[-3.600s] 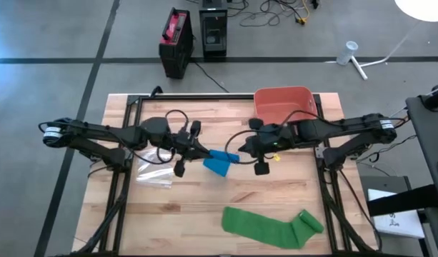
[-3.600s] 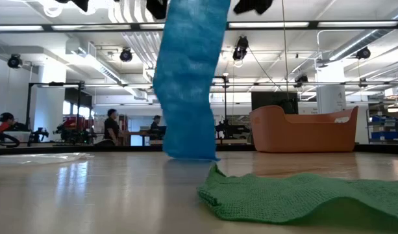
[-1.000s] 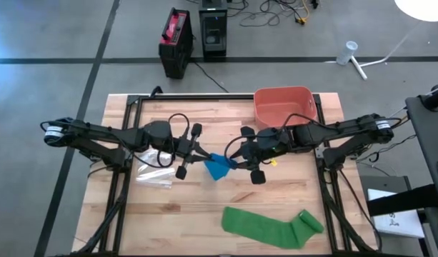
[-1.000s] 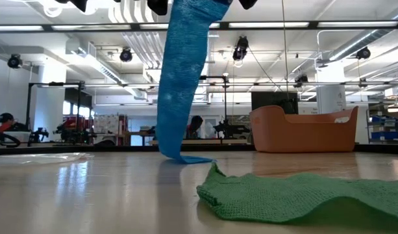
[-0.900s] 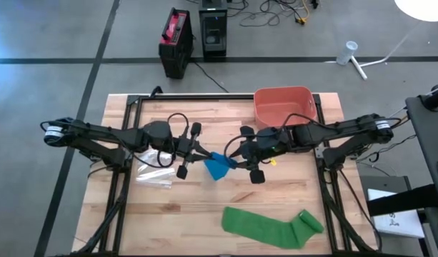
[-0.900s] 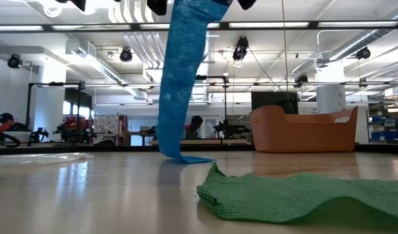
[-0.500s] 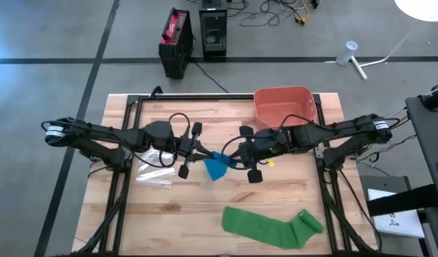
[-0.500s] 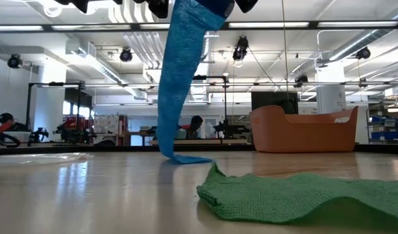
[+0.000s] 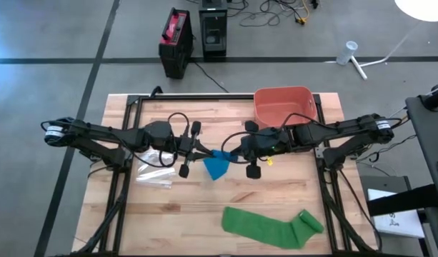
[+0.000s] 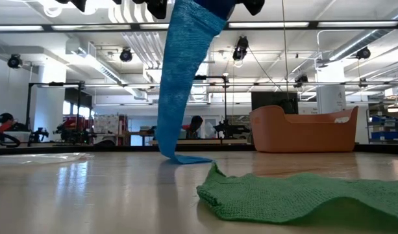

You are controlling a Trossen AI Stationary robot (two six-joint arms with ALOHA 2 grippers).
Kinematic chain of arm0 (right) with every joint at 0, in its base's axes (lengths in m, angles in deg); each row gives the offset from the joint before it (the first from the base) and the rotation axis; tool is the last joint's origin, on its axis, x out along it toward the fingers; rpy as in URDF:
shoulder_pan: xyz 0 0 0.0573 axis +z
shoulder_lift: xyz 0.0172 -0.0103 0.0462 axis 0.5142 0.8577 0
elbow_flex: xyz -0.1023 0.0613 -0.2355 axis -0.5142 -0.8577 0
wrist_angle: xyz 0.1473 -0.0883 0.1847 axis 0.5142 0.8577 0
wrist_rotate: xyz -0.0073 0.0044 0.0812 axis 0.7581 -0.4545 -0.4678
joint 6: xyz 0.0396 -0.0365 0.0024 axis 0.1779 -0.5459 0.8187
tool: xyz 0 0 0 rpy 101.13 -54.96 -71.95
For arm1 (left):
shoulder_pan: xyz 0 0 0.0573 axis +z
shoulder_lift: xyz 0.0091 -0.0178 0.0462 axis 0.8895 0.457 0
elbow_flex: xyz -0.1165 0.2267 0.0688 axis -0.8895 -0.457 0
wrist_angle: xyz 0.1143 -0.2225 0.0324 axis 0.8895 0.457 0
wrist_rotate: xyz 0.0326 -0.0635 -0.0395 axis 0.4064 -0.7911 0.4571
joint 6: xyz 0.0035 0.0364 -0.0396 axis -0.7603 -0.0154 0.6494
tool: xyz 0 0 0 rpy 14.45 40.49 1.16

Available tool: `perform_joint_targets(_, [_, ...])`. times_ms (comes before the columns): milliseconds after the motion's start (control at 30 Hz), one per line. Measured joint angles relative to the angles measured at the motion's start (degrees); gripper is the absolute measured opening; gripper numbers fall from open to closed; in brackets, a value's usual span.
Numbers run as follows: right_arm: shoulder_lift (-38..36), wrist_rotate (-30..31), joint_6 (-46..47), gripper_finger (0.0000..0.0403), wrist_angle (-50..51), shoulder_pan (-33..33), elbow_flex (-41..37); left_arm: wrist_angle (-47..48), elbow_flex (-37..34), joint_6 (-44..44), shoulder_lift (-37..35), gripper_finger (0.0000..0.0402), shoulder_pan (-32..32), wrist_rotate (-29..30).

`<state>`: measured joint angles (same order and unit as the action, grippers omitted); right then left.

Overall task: Roll bandage
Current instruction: Roll the blue bandage

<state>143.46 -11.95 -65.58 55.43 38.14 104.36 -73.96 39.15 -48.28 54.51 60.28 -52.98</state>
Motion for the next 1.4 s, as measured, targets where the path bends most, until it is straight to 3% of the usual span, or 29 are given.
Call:
perform_joint_targets(300, [-2.04, 2.28, -4.65, 0.0008, 1.25, 1.55, -0.02, 1.31, 0.17, 3.11, -1.22, 0.0000, -0.07, 1.94])
perform_joint_targets(533, [-3.54, 15.89, -15.91, 0.0035, 0.71, 8.11, -0.02, 3.04, 0.11, 7.82, -3.92, 0.0000, 0.61, 2.11])
perform_joint_targets(600, [-3.48, 19.11, -17.88, 0.0046, -2.51, 9.22, -0.22, 3.01, 0.11, 9.29, -4.37, 0.0000, 0.69, 2.13])
perform_joint_targets(767, [-3.16, 19.59, -21.67, 0.0068, -16.80, 10.03, -3.12, 2.61, 0.09, 15.59, -4.38, 0.0000, 0.79, 2.15])
perform_joint_targets(900, [-2.95, 15.44, -22.64, 0.0067, -26.23, 10.00, -6.59, 1.30, 0.03, 16.73, -4.34, 0.0000, 0.67, 1.13])
perform_joint_targets(1100, [-2.97, 9.38, -18.38, 0.0026, -33.58, 9.94, -10.89, -5.22, -0.13, 14.39, -4.21, 0.0000, -0.39, -8.05])
perform_joint_targets(1300, [-3.10, -1.84, -13.50, 0.0003, -33.61, 9.94, -12.43, -7.06, -0.24, 11.62, -4.08, 0.0000, -1.98, -10.27])
perform_joint_targets(1400, [-3.12, -4.04, -12.65, 0.0002, -32.37, 10.72, -12.45, -7.52, -0.24, 10.58, -4.07, 0.0000, -3.31, -10.44])
